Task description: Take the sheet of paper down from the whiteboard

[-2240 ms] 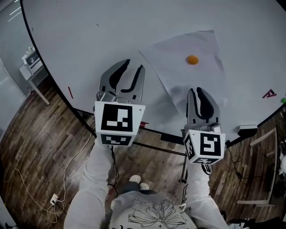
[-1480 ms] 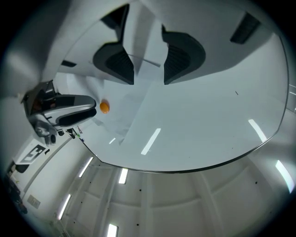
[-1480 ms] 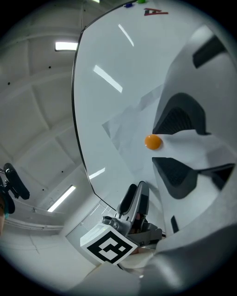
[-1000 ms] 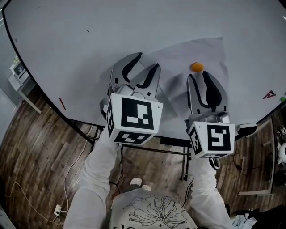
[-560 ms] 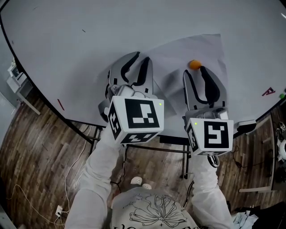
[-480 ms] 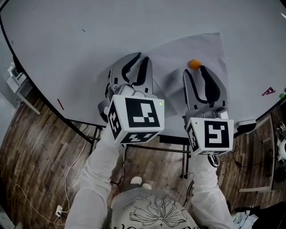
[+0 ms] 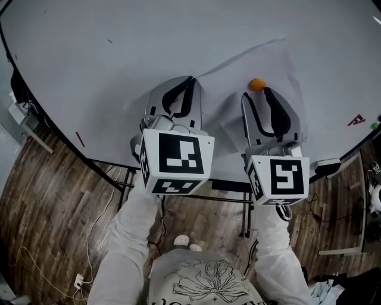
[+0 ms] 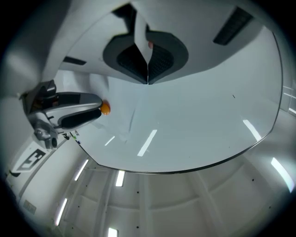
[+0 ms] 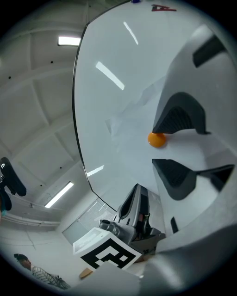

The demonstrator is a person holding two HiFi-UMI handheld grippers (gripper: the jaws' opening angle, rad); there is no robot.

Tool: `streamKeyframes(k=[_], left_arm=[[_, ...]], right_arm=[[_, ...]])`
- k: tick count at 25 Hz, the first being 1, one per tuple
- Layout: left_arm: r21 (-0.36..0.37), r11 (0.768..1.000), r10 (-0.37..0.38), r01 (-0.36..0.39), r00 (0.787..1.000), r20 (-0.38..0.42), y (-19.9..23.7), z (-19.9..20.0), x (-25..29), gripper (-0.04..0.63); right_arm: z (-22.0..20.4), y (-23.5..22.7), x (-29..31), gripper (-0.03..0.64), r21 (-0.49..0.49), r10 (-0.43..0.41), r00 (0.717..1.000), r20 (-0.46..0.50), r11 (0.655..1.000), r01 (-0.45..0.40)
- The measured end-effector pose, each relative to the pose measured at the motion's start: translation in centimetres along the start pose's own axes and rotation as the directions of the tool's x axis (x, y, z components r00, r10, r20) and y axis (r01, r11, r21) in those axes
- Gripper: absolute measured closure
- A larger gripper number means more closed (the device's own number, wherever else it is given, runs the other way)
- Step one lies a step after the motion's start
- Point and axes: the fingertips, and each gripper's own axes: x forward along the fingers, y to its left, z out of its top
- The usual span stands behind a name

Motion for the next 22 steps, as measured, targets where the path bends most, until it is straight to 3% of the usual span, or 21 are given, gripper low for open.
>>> streamKeyframes(k=[5,9,12,17,22], left_arm=[[-0.045,0.996,-0.068,0.071,0.996,0.058,-0.6,0.8,-0.7,0.586],[-0.133,0.978,-0.15,0.162,0.984,0.097,-1.1,0.8,-1.3,0.584],[-0.135,0.971,-0.184,0.199,0.976,0.115,-1.3,1.0,-1.5,0.565],[-0.127,0.942,-0.293,0.312,0.945,0.148,-3.6,2.1,-1.4,0.427],[-0.158,0.889,-0.402,0.429,0.899,0.175,-5.3,2.3,-2.5,0.408]], right_arm=[[0.0,0.2,0.0,0.448,-0.002,0.005,1.0,-0.009,1.0,-0.005],[-0.1,0.3,0.1,0.446,0.001,0.001,1.0,-0.012,1.0,-0.001],[0.0,0.3,0.1,0.446,0.001,0.0,1.0,-0.011,1.0,0.0],[-0.1,0.2,0.0,0.446,0.006,-0.001,1.0,-0.01,1.0,0.001],[0.0,0.4,0.0,0.446,0.004,0.008,1.0,-0.012,1.0,-0.008]])
